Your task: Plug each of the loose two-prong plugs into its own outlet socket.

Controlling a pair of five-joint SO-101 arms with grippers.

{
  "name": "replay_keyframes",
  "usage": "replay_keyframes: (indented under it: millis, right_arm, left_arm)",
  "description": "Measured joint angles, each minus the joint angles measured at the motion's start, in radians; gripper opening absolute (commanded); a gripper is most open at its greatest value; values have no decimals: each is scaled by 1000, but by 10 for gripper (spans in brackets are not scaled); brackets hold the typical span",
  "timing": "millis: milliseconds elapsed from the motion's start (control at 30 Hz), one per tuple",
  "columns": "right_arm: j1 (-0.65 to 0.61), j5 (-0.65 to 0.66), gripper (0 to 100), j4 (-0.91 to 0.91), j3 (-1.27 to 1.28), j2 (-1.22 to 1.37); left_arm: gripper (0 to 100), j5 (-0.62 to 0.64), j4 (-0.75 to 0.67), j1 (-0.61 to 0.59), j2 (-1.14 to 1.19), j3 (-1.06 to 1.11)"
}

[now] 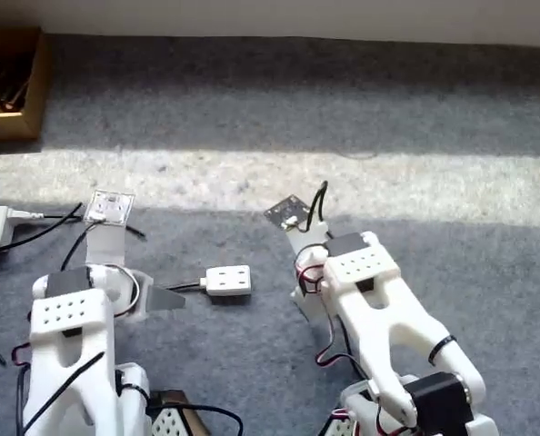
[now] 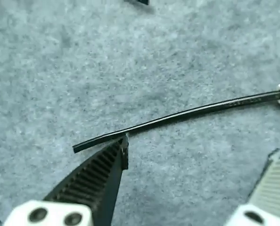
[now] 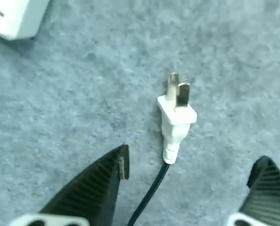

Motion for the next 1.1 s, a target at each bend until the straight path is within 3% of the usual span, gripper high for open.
replay_keyframes:
  millis: [233,400,767,833,967,1100]
  right_arm:
    - [28,-2,238,-183,118,2]
    - [104,-2,238,-201,121,0]
    - [118,20,233,-215,153,-11]
    - [117,44,190,-218,170,-12]
    - [129,60,2,-199,172,-14]
    - [138,60,5,-117,127,2]
  left_arm:
    - [425,21,-2,12,-129,75]
    - [425,21,-2,37,-224,129]
    - [425,21,0,55,-334,169]
    - [425,21,0,55,-334,169]
    - [425,21,0,55,-334,169]
    - [425,21,0,55,-334,181]
